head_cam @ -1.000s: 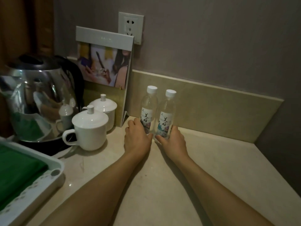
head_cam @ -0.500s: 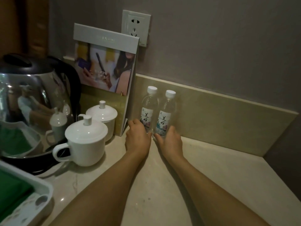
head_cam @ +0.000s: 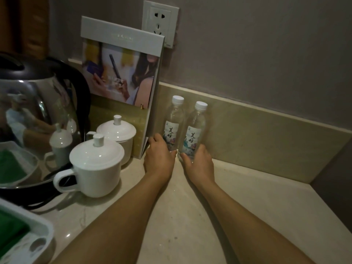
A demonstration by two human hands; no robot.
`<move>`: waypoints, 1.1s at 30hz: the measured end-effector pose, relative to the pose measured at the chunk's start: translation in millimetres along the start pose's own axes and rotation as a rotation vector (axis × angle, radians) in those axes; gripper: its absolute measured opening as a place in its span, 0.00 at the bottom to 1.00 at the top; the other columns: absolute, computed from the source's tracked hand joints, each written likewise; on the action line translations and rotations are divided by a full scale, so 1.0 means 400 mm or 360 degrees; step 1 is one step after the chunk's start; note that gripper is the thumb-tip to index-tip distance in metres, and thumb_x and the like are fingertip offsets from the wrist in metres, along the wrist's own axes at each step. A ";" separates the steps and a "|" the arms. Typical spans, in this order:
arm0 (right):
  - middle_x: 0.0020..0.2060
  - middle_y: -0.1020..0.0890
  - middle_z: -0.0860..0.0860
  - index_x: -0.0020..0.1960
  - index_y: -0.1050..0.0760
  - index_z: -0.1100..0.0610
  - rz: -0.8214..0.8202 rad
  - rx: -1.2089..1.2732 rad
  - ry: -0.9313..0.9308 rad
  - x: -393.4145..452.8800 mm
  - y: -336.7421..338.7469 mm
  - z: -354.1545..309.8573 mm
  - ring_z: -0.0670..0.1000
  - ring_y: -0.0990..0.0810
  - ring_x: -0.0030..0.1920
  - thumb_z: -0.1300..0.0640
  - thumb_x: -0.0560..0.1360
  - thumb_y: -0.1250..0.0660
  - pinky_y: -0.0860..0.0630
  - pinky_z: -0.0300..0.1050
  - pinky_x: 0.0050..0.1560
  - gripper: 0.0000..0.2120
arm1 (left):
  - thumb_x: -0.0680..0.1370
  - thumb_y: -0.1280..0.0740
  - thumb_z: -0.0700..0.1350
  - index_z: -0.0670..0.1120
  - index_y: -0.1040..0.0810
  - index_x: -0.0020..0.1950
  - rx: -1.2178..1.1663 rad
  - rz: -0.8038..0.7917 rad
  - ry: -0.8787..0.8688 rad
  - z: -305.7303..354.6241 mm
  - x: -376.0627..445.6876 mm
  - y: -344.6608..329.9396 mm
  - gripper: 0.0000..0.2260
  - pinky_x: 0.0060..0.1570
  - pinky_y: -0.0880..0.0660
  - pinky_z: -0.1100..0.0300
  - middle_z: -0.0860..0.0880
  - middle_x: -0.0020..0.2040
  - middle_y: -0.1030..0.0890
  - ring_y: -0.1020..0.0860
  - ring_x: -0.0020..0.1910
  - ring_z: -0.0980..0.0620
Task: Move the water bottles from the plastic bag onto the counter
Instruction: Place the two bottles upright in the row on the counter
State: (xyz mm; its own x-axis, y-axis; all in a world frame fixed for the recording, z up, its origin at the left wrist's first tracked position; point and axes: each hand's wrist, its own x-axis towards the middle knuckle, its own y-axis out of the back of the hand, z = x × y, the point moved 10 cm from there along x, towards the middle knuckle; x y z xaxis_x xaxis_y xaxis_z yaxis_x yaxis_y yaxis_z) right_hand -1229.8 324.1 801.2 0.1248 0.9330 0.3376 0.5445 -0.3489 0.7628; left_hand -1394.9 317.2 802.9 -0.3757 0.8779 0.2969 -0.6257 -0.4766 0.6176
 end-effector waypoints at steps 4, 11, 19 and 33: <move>0.60 0.24 0.57 0.60 0.33 0.59 0.0010 0.0006 -0.0003 -0.001 0.001 0.000 0.59 0.27 0.61 0.47 0.77 0.34 0.26 0.55 0.58 0.20 | 0.74 0.26 0.50 0.43 0.33 0.64 -0.0018 0.0023 -0.0010 0.002 -0.003 0.002 0.25 0.52 0.24 0.49 0.42 0.63 0.27 0.24 0.60 0.41; 0.59 0.24 0.58 0.60 0.32 0.59 0.0028 0.0009 0.0014 -0.002 0.001 -0.001 0.59 0.27 0.61 0.46 0.77 0.34 0.26 0.55 0.57 0.20 | 0.74 0.27 0.50 0.42 0.34 0.64 -0.0026 0.0047 -0.0011 0.002 -0.007 0.007 0.25 0.51 0.24 0.50 0.42 0.63 0.27 0.24 0.60 0.41; 0.60 0.23 0.58 0.61 0.33 0.59 0.0016 0.0035 0.0000 0.000 -0.002 0.001 0.59 0.26 0.60 0.47 0.77 0.34 0.26 0.55 0.57 0.20 | 0.75 0.27 0.49 0.43 0.34 0.66 -0.0045 0.0048 -0.0002 -0.001 -0.007 0.011 0.25 0.52 0.24 0.52 0.42 0.64 0.28 0.24 0.61 0.42; 0.59 0.23 0.58 0.62 0.33 0.58 -0.0003 0.0071 0.0015 0.001 -0.003 0.006 0.59 0.26 0.60 0.47 0.77 0.34 0.27 0.51 0.54 0.20 | 0.76 0.29 0.52 0.43 0.33 0.67 -0.0077 0.0071 -0.0009 -0.006 -0.009 0.009 0.24 0.53 0.24 0.53 0.43 0.64 0.27 0.24 0.61 0.43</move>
State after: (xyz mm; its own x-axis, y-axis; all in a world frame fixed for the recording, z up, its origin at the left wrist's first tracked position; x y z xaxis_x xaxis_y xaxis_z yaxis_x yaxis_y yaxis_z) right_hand -1228.4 324.8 799.2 0.1160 0.9327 0.3414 0.5811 -0.3425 0.7383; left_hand -1397.6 312.0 802.2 -0.4001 0.8560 0.3273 -0.6409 -0.5167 0.5677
